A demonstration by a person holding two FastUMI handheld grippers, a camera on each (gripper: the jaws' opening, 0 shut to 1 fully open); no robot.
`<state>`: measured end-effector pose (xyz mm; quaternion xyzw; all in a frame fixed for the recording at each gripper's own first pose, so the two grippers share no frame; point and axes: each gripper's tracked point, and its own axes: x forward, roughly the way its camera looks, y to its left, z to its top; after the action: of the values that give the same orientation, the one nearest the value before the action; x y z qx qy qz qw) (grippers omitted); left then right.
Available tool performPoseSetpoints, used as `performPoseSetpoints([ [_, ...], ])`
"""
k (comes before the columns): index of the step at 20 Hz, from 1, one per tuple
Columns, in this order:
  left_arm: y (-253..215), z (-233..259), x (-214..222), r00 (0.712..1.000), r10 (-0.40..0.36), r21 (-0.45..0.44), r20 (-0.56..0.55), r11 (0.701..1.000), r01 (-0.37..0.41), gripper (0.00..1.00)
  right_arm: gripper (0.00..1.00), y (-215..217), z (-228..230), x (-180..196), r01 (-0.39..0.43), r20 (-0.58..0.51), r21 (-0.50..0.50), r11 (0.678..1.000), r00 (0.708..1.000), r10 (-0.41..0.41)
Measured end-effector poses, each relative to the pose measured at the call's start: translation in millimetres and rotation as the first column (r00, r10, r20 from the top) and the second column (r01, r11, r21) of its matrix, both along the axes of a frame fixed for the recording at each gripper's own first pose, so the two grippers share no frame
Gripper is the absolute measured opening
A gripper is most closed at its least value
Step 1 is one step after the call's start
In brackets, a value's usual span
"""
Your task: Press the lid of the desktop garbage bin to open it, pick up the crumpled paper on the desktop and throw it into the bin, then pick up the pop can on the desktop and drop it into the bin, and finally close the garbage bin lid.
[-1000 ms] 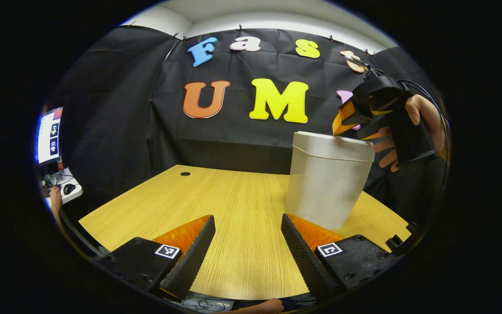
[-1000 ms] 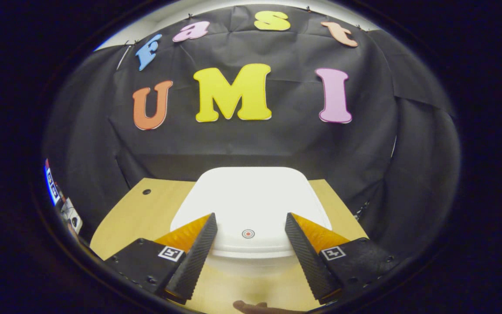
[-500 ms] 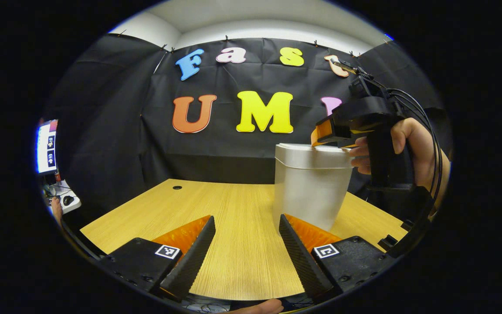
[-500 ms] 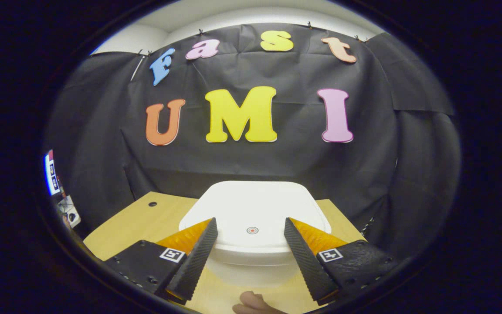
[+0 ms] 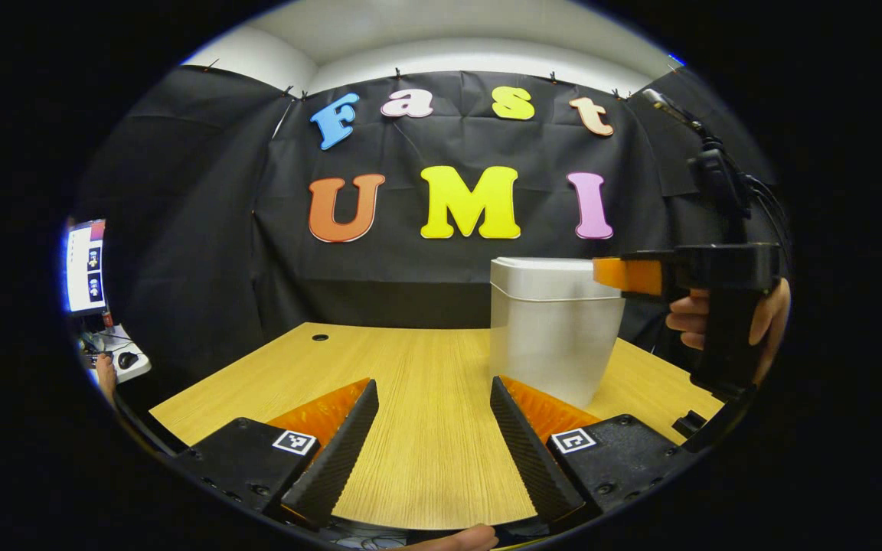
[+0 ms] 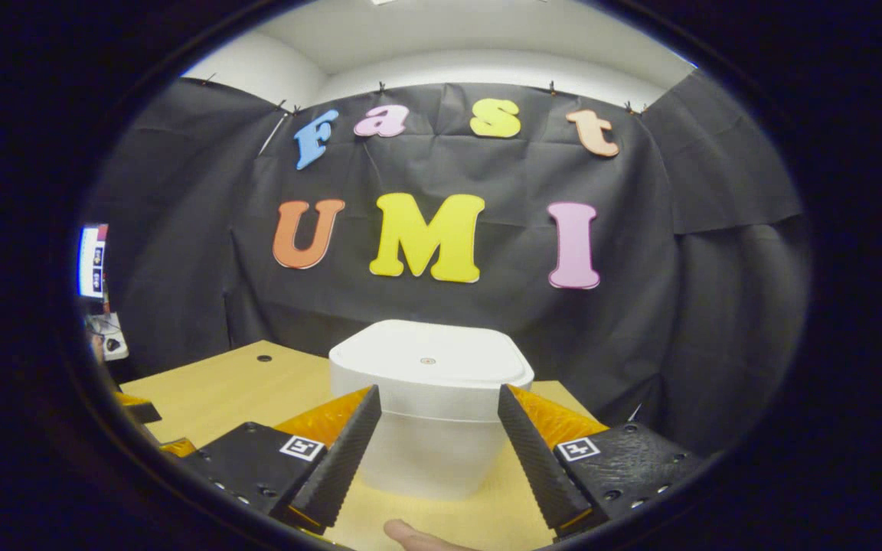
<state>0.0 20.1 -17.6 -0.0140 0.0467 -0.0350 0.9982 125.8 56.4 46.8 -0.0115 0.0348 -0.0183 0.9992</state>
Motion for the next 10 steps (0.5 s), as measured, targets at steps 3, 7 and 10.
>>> performPoseSetpoints([
  [3, 7.5, 0.3, 2.9, 1.0, 0.02, -0.012, 0.011, 1.0, -0.02, 0.95, 0.95, -7.1, -4.1, -34.0, 0.041, 0.057, -0.019, 0.999, 0.998, -0.04],
  [7, 8.5, -3.5, 5.4, 0.999, 0.035, 0.008, 0.011, 0.999, -0.035, 0.95, 0.95, -29.7, -30.8, -69.1, 0.082, 0.05, -0.029, 0.996, 0.995, -0.08],
  [10, 5.0, -5.1, 7.3, 0.999, 0.032, 0.021, 0.01, 0.999, -0.032, 0.95, 0.95, -41.0, -46.7, -88.8, 0.073, 0.05, 0.019, 0.997, 0.996, -0.074],
])
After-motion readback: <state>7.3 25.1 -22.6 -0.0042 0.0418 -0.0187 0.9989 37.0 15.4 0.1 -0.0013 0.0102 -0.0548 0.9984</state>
